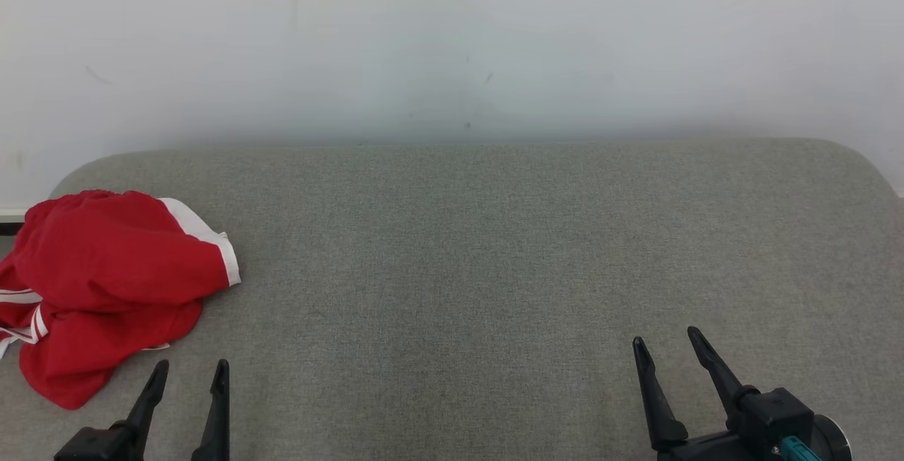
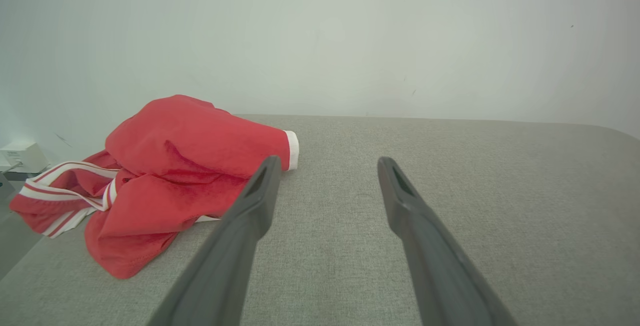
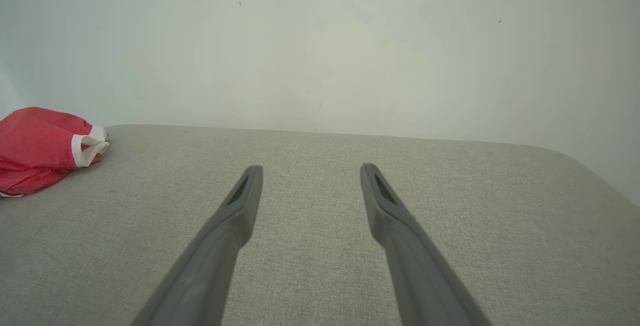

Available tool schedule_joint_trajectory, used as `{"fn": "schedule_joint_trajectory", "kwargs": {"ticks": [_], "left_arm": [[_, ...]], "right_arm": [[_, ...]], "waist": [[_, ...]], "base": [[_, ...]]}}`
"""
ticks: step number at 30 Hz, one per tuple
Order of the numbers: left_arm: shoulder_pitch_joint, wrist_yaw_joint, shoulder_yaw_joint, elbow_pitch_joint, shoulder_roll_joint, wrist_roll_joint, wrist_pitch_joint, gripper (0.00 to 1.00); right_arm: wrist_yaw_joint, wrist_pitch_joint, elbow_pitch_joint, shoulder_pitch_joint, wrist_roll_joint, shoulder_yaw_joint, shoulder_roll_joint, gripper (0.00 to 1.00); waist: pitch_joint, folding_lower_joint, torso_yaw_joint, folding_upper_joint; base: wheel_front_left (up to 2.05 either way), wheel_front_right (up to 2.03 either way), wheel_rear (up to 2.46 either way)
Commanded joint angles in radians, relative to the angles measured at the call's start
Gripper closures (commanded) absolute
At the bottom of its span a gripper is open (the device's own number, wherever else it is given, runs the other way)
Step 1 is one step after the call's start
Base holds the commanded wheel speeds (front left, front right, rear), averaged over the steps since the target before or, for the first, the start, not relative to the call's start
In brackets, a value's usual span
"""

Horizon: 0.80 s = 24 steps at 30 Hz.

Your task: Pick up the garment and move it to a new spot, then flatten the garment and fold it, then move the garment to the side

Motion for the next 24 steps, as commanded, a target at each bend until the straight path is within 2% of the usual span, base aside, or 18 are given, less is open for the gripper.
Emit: {"fn": "schedule_joint_trajectory", "kwargs": {"ticks": [1,24], "left_arm": [[0.012,0.004,0.001,-0.003,0.004,-0.007,0.000,0.00],[0.016,0.033,-0.001,0.003,0.017,-0.016,-0.006,0.00]], "right_arm": [[-0.002,0.001,-0.004,0.007,0.007,-0.001,-0.003,0.00],[-0.002,-0.016,-0.002,0.011,0.093,-0.028,-0.002,0.00]], "waist": [[0.000,0.0000,0.000,0.0000],[-0.004,0.0000,0.000,0.0000]], "base": [[0.00,0.00,0.00],[0.00,0.00,0.00]]}}
